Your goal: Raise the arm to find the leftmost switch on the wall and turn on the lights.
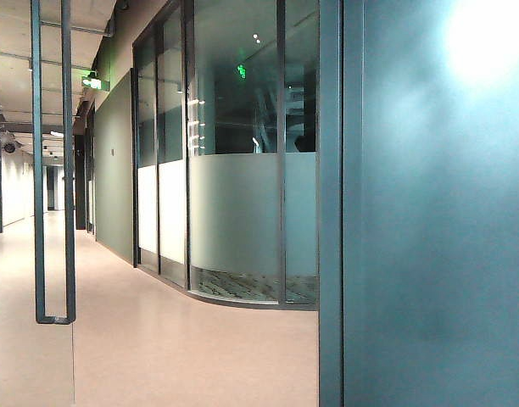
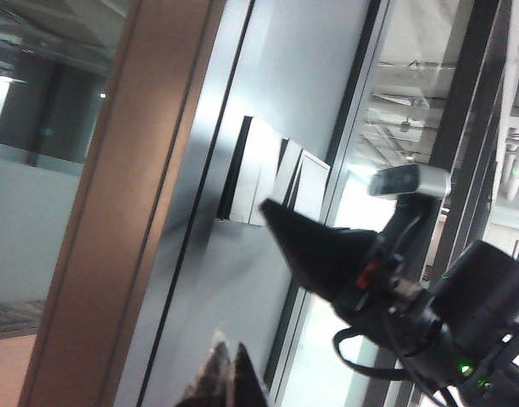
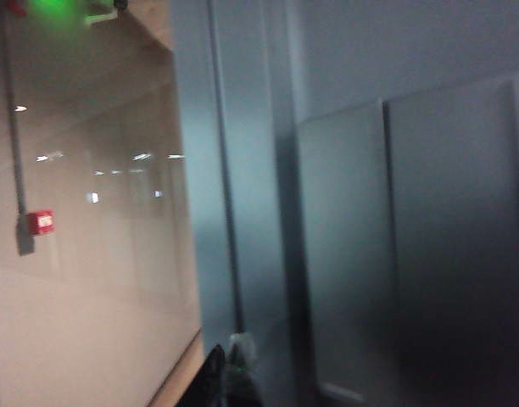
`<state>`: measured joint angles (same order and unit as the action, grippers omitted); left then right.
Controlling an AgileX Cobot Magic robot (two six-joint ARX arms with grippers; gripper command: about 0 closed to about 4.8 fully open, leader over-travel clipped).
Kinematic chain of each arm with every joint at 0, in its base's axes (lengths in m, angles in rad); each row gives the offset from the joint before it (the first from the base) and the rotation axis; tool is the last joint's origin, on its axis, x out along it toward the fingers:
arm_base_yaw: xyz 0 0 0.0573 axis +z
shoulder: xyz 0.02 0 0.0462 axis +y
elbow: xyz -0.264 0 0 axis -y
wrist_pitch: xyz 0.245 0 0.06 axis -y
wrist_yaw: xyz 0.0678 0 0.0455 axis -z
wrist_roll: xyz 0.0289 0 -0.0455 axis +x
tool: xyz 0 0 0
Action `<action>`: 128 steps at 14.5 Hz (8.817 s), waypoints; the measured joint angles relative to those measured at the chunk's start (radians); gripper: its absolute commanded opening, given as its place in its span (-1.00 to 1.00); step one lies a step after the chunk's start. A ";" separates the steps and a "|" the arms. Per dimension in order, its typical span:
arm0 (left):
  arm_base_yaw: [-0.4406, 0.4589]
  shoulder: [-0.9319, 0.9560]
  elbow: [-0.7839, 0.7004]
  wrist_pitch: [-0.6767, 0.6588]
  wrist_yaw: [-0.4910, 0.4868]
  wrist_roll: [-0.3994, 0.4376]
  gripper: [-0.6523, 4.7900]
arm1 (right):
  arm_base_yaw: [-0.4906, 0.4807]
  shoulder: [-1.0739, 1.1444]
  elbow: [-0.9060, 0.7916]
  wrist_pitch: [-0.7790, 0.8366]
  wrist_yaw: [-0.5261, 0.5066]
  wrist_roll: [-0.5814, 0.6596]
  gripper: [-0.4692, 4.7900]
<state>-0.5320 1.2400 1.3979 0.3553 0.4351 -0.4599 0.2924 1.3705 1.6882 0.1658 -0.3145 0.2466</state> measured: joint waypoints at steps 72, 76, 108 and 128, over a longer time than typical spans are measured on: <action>0.449 -1.235 -1.247 -0.468 -0.462 0.507 -0.78 | 0.000 -0.945 -1.046 -0.569 0.208 -0.090 -0.82; 0.480 -1.235 -1.347 -0.373 -0.461 0.504 -0.78 | 0.000 -0.945 -1.046 -0.569 0.208 -0.090 -0.82; 0.477 -1.235 -1.391 -0.326 -0.461 0.485 -0.78 | -0.241 -1.057 -1.094 -0.578 0.240 -0.165 -0.82; 0.476 -1.236 -1.391 -0.327 -0.461 0.485 -0.78 | -0.382 -1.366 -1.682 -0.179 0.259 -0.121 -0.82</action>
<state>-0.0555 0.0044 0.0067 0.0284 -0.0261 0.0254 -0.0898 0.0040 0.0063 -0.0135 -0.0559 0.1257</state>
